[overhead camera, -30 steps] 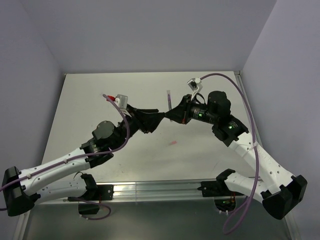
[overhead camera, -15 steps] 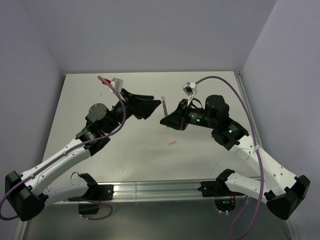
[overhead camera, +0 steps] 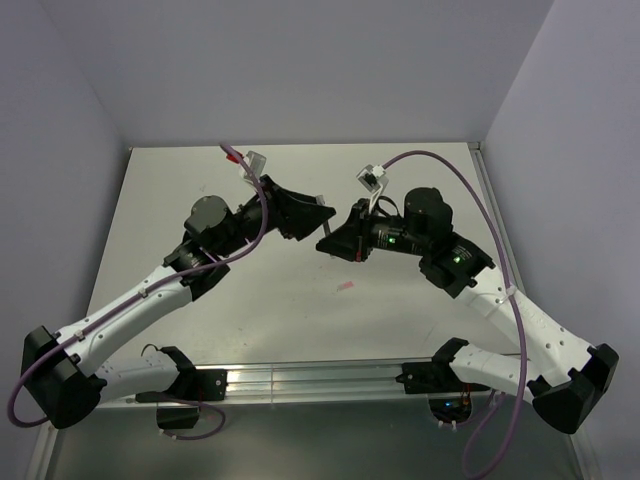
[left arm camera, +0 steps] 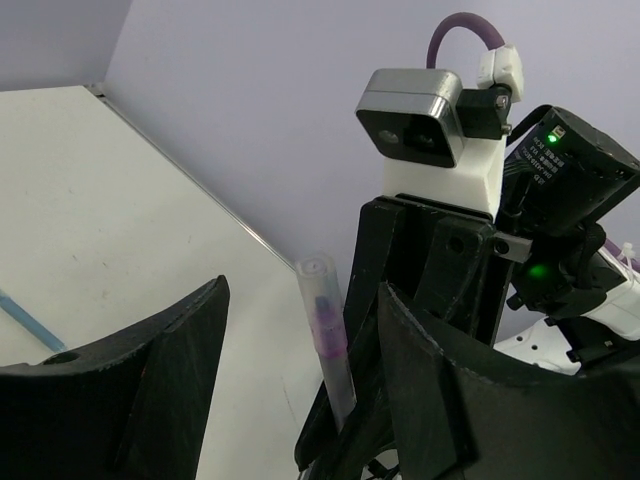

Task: Insert the pens into the pen caps

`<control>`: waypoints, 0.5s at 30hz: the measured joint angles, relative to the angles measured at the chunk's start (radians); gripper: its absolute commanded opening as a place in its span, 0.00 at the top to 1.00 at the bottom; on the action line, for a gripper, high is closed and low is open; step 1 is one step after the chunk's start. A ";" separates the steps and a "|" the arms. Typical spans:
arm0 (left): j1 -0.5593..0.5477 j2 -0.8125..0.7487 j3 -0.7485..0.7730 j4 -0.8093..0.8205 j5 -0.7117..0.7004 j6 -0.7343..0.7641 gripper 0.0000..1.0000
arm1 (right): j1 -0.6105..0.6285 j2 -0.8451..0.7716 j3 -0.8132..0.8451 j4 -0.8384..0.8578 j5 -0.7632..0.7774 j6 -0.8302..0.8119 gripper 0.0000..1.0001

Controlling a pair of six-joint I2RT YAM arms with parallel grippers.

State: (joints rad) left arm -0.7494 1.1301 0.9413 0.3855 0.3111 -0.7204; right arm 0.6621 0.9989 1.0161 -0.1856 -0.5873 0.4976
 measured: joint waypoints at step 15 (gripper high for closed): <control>0.008 0.000 0.025 0.018 0.027 -0.021 0.50 | 0.017 0.005 0.000 -0.019 0.005 -0.020 1.00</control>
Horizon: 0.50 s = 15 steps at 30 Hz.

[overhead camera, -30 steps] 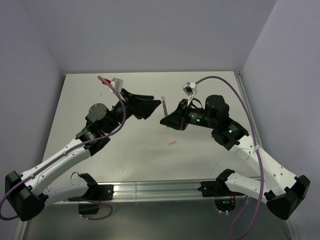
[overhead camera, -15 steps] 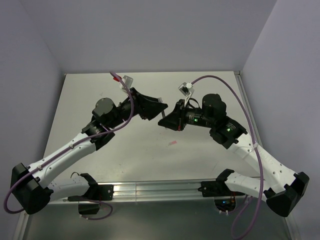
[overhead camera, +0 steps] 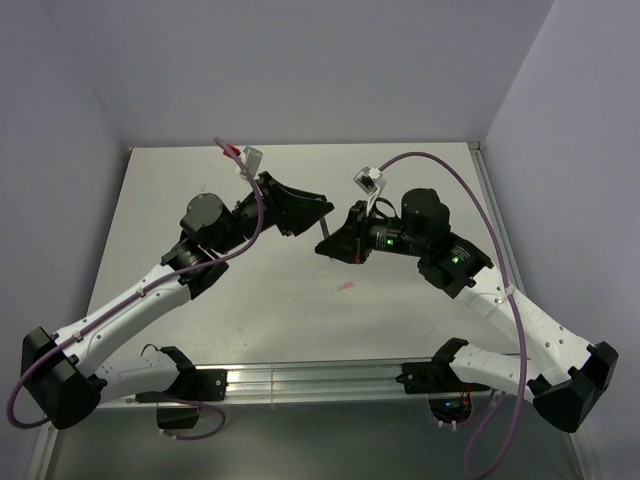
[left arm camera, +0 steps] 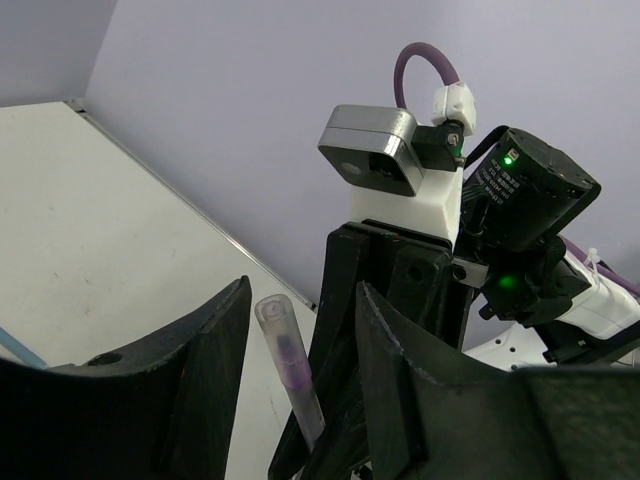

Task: Insert the pens into the pen caps

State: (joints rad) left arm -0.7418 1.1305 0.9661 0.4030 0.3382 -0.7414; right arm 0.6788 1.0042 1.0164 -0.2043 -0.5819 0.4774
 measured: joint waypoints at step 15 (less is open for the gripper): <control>0.005 0.035 0.024 -0.014 0.045 -0.031 1.00 | 0.006 0.008 0.013 -0.018 0.020 -0.034 1.00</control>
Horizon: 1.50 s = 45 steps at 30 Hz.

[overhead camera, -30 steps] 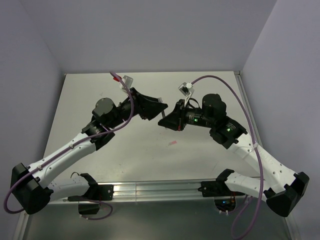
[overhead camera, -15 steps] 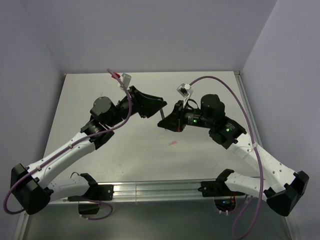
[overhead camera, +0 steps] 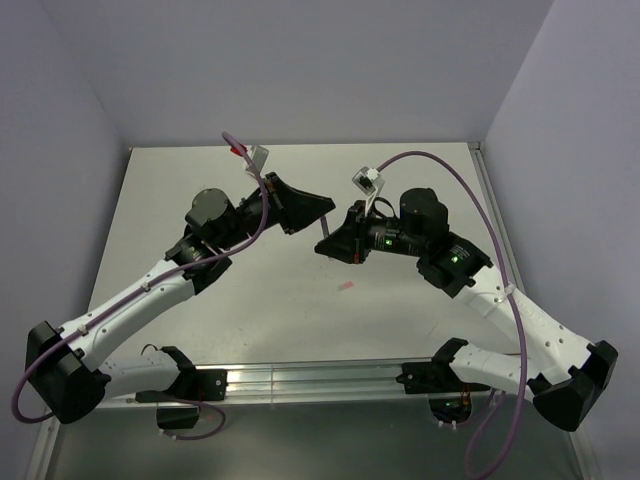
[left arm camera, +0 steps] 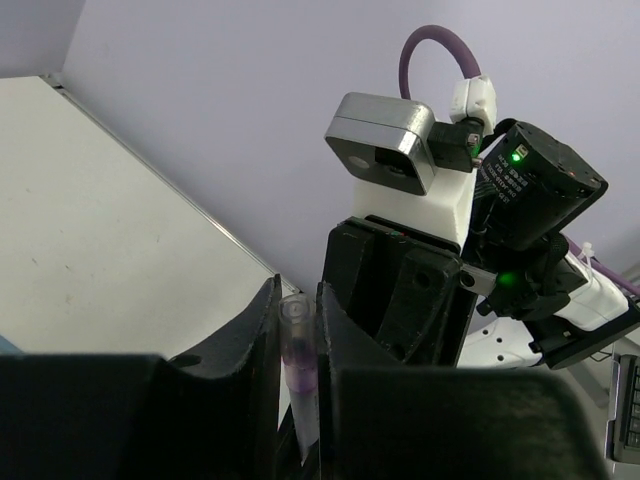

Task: Insert the pens into the pen caps

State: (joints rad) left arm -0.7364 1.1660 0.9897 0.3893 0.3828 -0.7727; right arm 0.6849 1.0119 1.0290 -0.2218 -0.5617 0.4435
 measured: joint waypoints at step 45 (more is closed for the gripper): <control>-0.108 -0.019 -0.157 0.304 -0.254 -0.056 1.00 | -0.055 0.080 0.217 -0.290 -0.042 -0.063 1.00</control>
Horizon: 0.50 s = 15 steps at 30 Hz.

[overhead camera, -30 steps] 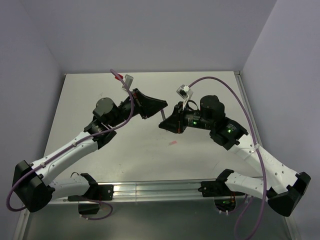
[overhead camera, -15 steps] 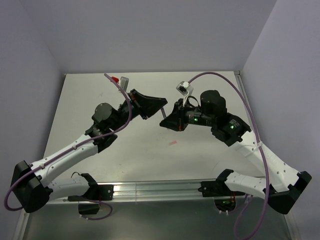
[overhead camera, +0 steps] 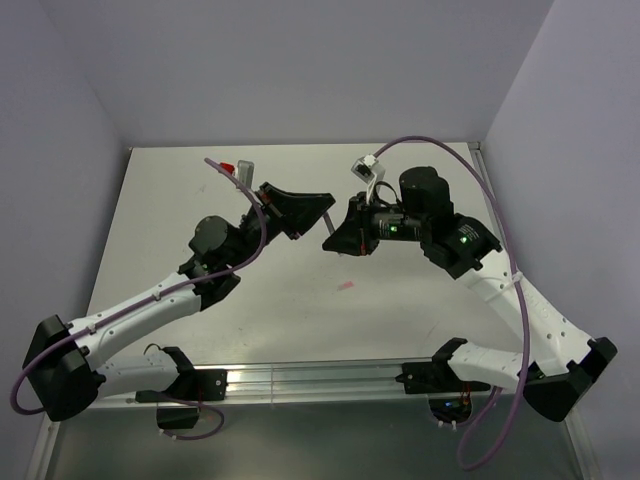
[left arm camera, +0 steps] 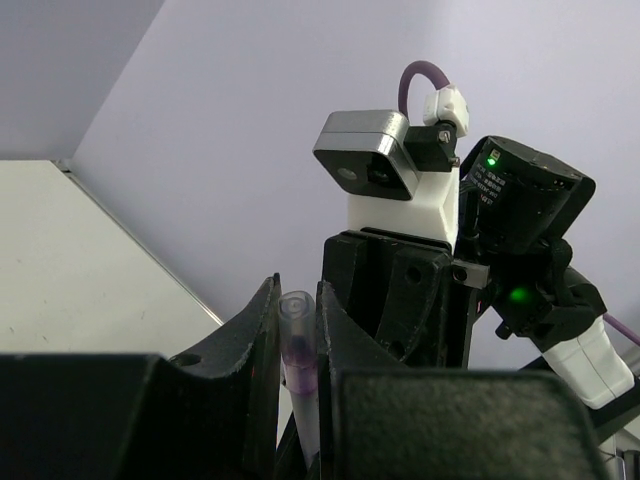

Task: Insert the pens into the pen caps

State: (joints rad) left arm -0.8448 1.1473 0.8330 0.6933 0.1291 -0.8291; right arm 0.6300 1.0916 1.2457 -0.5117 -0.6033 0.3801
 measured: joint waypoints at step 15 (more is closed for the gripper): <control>-0.044 0.046 -0.021 0.118 -0.113 -0.024 1.00 | -0.050 0.047 0.093 -0.109 -0.048 0.000 1.00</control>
State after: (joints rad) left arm -0.8890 1.1934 0.8124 0.8112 0.0162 -0.8528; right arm 0.5800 1.1385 1.3392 -0.6212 -0.6510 0.3801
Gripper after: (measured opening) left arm 0.183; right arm 0.224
